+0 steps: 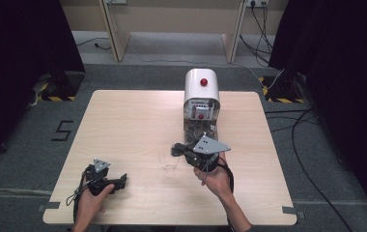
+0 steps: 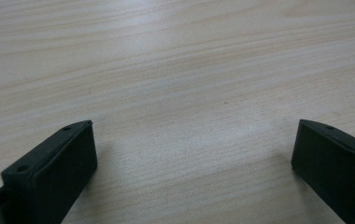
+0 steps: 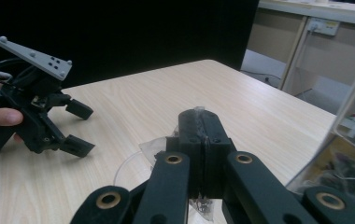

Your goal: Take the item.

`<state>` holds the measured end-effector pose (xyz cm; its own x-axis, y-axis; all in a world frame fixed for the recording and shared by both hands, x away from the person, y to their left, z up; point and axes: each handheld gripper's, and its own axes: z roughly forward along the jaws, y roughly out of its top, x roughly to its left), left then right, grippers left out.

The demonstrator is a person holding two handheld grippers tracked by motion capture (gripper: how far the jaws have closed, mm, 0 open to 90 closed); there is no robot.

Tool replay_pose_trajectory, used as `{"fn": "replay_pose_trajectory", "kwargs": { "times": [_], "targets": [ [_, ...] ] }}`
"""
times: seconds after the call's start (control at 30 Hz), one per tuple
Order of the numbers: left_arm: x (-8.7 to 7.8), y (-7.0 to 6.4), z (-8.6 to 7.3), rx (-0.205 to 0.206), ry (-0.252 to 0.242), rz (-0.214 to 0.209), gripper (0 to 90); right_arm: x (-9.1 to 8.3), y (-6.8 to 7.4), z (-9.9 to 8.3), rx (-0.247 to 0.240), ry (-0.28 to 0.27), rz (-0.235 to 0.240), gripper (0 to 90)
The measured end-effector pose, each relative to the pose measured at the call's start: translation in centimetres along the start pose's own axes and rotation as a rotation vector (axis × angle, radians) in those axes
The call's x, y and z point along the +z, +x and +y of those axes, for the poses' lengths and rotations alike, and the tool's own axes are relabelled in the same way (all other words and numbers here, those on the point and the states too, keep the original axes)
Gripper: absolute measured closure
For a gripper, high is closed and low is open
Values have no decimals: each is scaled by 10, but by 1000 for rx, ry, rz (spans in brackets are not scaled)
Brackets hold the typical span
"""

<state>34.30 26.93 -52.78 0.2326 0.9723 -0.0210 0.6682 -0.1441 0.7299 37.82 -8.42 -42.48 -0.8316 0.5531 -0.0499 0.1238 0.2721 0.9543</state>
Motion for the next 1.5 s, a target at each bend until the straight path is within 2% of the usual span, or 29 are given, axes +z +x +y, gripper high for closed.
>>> {"fn": "replay_pose_trajectory", "kwargs": {
  "times": [0.67, 0.93, 1.3, 1.5],
  "targets": [
    [0, 0, 0, 0, 0, 0, 0, 21, 12, -6, -5, 29, 55, 898],
    [0, 0, 0, 0, 0, -1, 0, 29, 10, -15, 12, 58, 64, 897],
    [0, 0, 0, 0, 0, 0, 0, 35, 9, -23, 6, 96, 65, 889],
    [0, 0, 0, -1, -1, 0, 0, 37, 9, -24, 8, 111, 72, 854]
  ]
}}
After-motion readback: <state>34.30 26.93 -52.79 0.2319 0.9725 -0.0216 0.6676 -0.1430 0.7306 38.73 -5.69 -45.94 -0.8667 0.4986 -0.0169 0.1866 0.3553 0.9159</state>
